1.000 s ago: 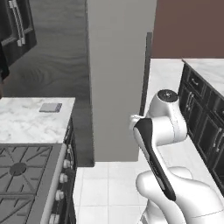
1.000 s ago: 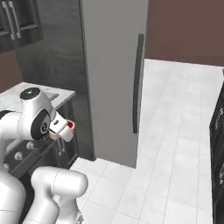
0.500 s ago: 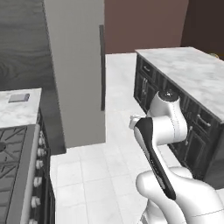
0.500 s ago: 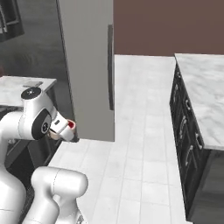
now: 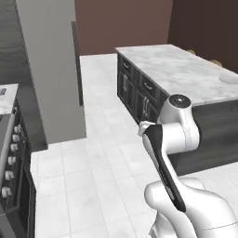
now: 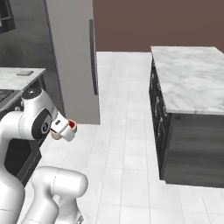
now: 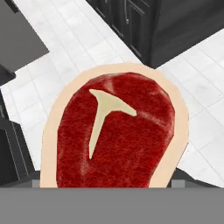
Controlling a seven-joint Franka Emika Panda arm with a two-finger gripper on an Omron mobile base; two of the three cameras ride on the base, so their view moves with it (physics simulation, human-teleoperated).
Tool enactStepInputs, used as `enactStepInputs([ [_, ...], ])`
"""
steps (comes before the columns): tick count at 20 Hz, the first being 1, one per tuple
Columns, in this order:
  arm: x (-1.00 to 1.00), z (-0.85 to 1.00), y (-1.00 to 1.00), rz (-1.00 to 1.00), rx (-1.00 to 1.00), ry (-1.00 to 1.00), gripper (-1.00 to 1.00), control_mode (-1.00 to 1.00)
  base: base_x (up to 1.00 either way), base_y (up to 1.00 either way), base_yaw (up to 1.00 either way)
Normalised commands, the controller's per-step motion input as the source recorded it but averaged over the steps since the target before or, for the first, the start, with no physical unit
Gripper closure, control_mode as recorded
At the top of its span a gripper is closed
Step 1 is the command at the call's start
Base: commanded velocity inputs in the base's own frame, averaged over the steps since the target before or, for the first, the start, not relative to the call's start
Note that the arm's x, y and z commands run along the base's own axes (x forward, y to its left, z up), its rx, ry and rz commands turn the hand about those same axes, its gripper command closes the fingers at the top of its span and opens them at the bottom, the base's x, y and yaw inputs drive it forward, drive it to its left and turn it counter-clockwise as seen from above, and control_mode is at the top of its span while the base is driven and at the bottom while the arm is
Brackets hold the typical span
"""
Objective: Take the steak from the fridge and place it on the digital scale on the counter by the fridge. Wait a few seconds for a reading, then move it to the plate on the dining counter.
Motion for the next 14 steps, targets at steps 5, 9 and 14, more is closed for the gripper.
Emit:
enactStepInputs([
  [5,0.00,0.00,0.00,0.00,0.00,0.00,1.00,1.00,-0.01,-1.00,0.28],
  [9,0.00,0.00,0.00,0.00,0.00,0.00,1.00,1.00,0.31,-1.00,0.43],
  [14,0.00,0.00,0.00,0.00,0.00,0.00,1.00,1.00,0.34,-1.00,0.44],
])
